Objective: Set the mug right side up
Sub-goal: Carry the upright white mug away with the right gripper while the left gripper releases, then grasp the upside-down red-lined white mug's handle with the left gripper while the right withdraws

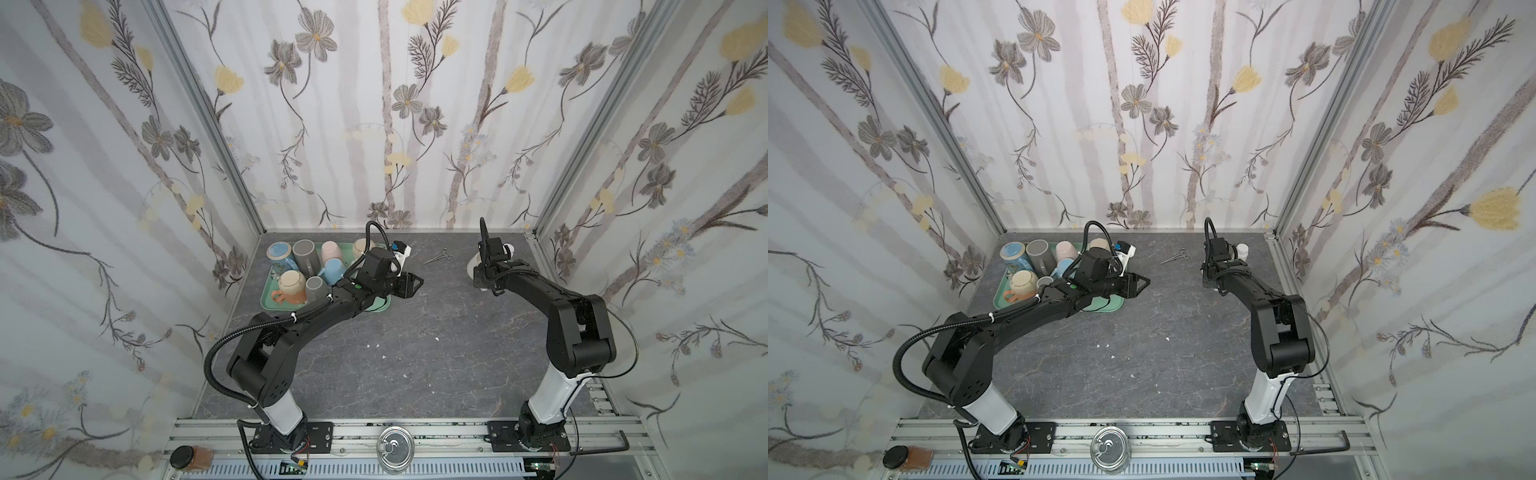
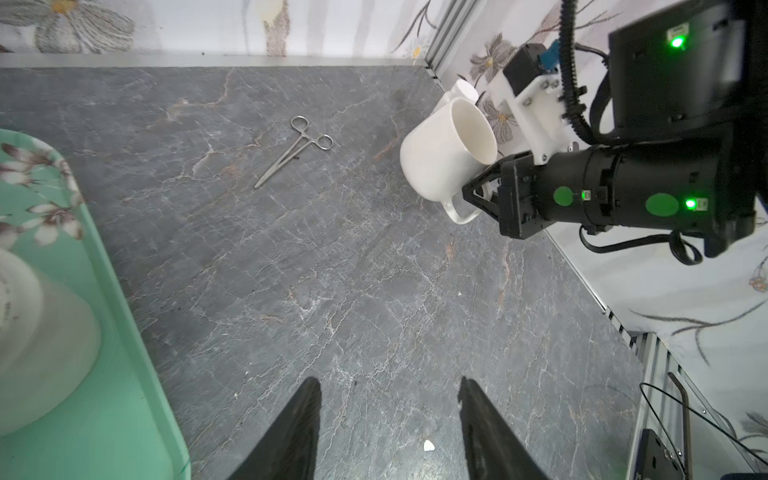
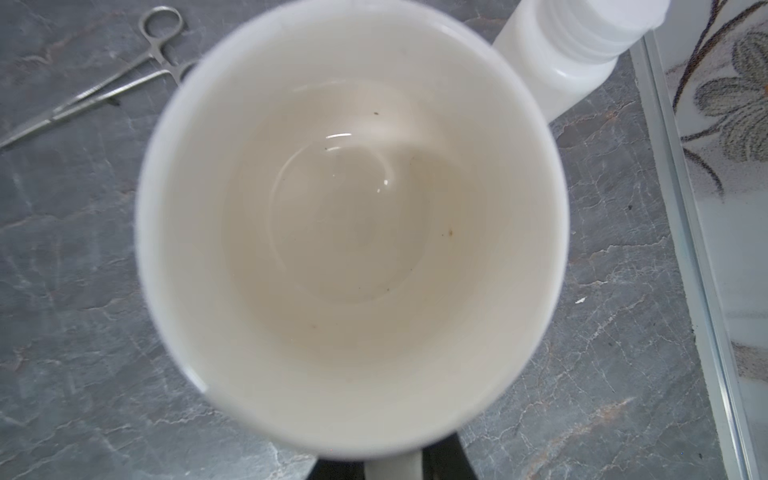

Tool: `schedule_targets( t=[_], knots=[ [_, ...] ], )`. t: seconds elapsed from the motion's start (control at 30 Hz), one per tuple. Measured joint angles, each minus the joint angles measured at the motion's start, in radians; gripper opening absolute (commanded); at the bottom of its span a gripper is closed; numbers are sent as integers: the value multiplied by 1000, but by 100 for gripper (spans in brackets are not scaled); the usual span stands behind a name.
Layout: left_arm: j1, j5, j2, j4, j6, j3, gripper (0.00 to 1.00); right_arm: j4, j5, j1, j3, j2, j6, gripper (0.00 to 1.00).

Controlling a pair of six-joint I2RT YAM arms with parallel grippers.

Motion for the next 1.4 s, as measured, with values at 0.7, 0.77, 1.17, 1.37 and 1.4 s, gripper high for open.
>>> schedule_targets(
  t=[0.7, 0.77, 1.17, 1.37, 1.4],
  knots=[
    [64, -170, -112, -172, 77, -3, 65, -43, 33, 6, 67, 24, -121, 49],
    [102, -205, -150, -195, 77, -21, 67, -45, 31, 25, 59, -16, -120, 50],
    [319, -209, -86, -319, 359, -23, 67, 18, -161, 153, -87, -235, 33, 51],
    [351, -191, 71, -368, 508, 60, 70, 162, -267, 238, -260, -330, 129, 51],
    [354, -188, 80, -375, 523, 60, 71, 177, -278, 243, -283, -338, 143, 51]
  ],
)
